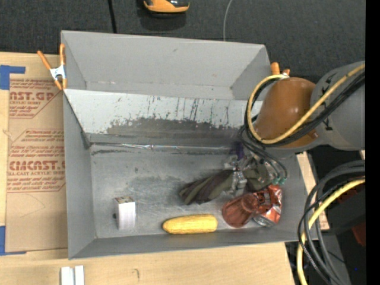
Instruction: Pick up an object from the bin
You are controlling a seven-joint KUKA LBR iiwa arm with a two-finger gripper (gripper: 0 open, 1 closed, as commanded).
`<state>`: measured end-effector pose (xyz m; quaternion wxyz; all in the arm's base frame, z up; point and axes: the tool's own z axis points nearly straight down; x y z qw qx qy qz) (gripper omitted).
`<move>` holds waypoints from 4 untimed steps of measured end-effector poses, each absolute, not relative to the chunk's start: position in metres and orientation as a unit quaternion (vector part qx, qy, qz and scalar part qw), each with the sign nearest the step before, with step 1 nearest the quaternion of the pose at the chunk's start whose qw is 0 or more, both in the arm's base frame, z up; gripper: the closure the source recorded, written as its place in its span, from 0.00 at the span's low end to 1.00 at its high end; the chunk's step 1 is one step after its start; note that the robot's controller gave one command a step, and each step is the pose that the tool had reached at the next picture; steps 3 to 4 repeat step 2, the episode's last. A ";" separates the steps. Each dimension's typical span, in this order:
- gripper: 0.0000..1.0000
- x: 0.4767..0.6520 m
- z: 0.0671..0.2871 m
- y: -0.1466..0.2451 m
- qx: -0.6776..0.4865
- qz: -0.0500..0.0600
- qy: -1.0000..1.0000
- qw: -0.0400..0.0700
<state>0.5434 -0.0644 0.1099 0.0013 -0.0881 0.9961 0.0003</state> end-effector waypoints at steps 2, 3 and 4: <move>1.00 0.536 0.217 -0.059 -0.084 0.000 0.996 0.001; 1.00 0.536 0.217 -0.059 -0.084 0.000 0.996 0.001; 1.00 0.536 0.217 -0.059 -0.084 0.000 0.996 0.001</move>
Offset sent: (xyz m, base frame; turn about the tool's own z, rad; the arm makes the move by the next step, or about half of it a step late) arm -0.0078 0.0055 0.1071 0.0077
